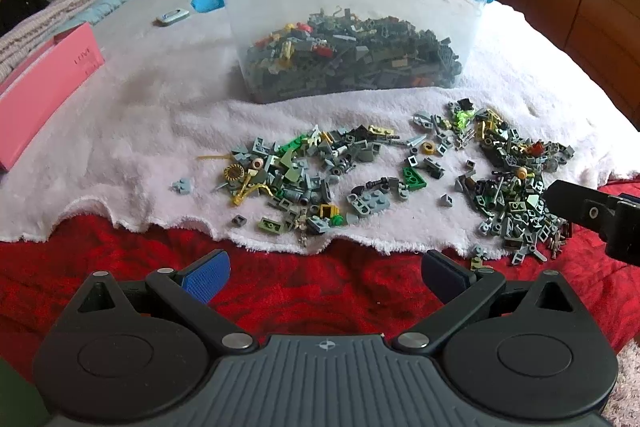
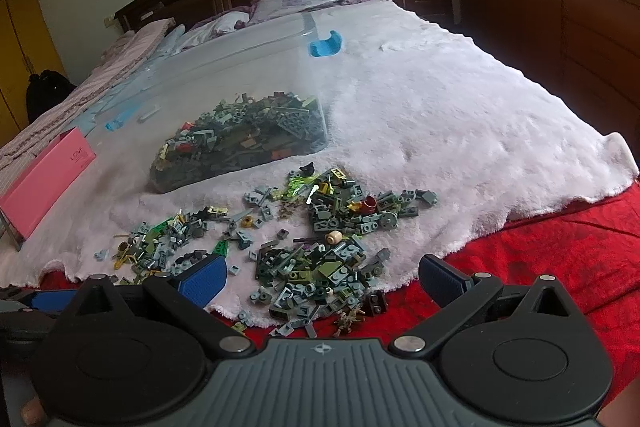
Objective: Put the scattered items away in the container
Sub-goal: 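Lower the left gripper toward the scattered Lego pieces and open it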
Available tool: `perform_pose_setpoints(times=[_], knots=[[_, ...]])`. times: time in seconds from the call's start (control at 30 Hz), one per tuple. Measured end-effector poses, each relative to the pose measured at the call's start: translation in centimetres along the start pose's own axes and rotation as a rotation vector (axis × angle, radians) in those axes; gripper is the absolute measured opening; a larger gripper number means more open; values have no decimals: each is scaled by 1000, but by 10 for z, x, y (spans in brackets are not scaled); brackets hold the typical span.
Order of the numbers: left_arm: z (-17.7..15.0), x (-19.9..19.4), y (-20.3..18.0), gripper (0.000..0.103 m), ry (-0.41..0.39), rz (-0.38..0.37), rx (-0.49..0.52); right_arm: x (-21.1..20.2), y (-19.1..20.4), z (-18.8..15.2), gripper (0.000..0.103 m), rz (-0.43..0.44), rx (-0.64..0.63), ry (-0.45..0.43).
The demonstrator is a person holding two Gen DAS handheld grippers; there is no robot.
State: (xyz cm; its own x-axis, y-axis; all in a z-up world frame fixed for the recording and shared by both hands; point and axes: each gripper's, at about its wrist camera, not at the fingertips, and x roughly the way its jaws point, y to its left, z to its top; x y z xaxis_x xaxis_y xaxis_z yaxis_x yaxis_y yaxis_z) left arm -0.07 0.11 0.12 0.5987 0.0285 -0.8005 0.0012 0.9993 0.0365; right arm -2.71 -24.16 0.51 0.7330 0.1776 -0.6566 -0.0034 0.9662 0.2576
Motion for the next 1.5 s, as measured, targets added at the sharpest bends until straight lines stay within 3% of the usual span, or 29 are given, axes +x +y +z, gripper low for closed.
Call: perform_pose_setpoints(times=[0.57, 0.87, 1.2, 1.3, 1.5], knots=[[0, 1, 6, 103, -8, -9, -48, 1, 6, -2, 103, 2, -45, -13], [3, 3, 5, 103, -32, -38, -49, 4, 10, -2, 103, 40, -73, -28], [4, 11, 7, 103, -24, -1, -54, 9, 5, -2, 103, 120, -76, -80], [4, 13, 7, 103, -31, 11, -45, 14, 4, -1, 103, 156, -84, -55], [5, 15, 8, 103, -34, 18, -17, 19, 17, -1, 103, 104, -187, -3]])
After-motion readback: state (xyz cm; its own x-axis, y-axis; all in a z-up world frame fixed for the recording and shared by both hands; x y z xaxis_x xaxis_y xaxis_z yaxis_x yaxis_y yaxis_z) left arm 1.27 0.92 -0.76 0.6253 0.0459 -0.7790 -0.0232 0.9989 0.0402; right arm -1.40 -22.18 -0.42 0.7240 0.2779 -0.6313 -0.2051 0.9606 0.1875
